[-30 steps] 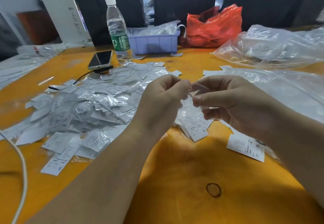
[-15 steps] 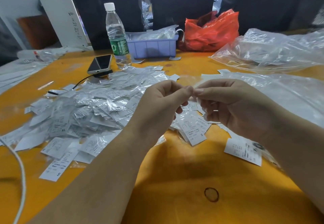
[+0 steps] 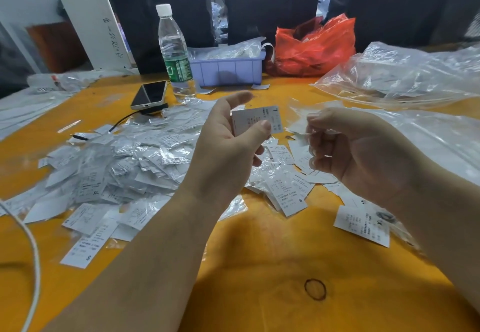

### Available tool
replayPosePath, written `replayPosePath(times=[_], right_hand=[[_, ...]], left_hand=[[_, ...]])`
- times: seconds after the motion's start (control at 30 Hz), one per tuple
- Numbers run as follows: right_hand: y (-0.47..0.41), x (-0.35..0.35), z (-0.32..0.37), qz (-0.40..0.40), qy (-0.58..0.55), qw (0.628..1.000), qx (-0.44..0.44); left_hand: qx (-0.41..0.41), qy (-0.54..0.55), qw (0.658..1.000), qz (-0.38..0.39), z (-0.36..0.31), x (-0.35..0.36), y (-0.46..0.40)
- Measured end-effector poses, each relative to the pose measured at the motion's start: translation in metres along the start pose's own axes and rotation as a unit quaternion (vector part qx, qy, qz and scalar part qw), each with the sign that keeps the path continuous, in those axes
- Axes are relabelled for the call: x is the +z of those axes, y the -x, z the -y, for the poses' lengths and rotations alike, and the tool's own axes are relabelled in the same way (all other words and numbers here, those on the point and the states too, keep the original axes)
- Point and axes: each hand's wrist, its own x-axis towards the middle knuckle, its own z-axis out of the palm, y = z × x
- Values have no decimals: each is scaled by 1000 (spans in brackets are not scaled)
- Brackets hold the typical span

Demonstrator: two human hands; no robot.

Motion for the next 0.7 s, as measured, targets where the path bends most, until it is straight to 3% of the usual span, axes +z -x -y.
replayPosePath(times=[0.7], right_hand=[[7,7,6,10,-36,999,38]], left_hand=[[-39,52,996,58,-8,3,1]])
